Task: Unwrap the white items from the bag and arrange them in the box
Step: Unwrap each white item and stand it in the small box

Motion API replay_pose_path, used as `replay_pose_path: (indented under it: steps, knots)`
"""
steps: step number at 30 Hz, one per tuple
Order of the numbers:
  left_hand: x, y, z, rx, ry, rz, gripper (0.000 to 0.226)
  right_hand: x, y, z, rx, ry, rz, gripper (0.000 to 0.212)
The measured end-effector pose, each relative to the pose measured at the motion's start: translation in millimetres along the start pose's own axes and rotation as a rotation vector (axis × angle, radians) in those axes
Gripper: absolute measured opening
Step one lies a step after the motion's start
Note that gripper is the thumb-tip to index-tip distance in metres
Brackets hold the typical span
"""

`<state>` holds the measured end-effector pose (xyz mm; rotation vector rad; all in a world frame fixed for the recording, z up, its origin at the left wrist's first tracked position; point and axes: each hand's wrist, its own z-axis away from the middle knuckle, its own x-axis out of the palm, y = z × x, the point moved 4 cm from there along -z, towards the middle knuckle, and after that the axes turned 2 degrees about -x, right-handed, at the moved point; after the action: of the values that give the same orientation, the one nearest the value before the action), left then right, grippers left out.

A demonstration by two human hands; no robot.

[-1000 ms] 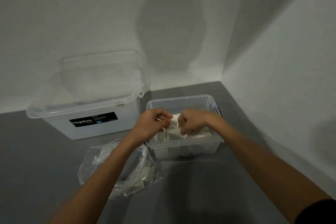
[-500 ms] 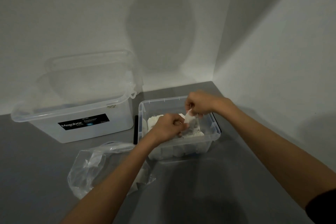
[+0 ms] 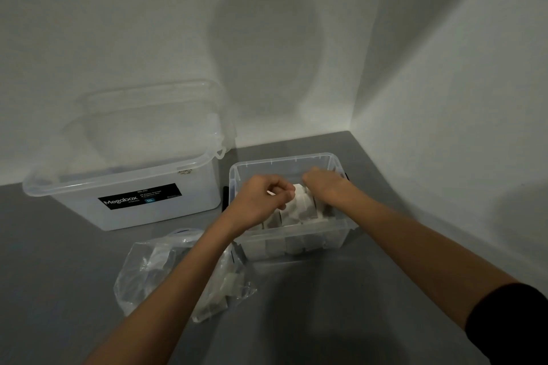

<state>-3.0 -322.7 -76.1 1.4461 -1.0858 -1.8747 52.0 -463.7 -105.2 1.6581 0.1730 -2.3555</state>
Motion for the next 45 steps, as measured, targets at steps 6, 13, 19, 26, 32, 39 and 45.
replay_pose_path:
  steps: [6, 13, 19, 26, 32, 39, 45]
  knots:
    - [-15.3, -4.4, 11.6, -0.008, 0.025, 0.026, 0.014, -2.5, 1.2, 0.7, 0.006, -0.026, -0.072, 0.029]
    - [-49.2, -3.3, 34.5, -0.013, 0.095, 0.155, 0.012, -31.8, 6.3, 18.3, -0.044, 0.066, -0.103, 0.026]
    - [-85.9, -18.3, 63.4, -0.039, 0.162, 0.178, 0.012, -80.1, -27.2, 53.7, -0.19, 0.233, -0.338, 0.022]
    - [-132.5, -58.2, 102.4, -0.104, 0.133, 0.1, 0.013, -100.4, -125.8, 75.5, -0.37, 0.249, -0.472, 0.017]
    - [-142.2, -104.0, 118.0, -0.137, -0.007, -0.147, 0.013, -73.8, -206.4, 69.5, -0.415, 0.101, -0.495, 0.015]
    - [-97.0, -131.1, 107.3, -0.058, -0.216, -0.393, 0.013, -11.5, -232.9, 64.9, -0.239, 0.014, -0.344, 0.019]
    - [-47.0, -149.0, 91.6, -0.021, -0.244, -0.388, 0.011, 23.4, -228.2, 76.8, -0.096, 0.147, -0.35, 0.022]
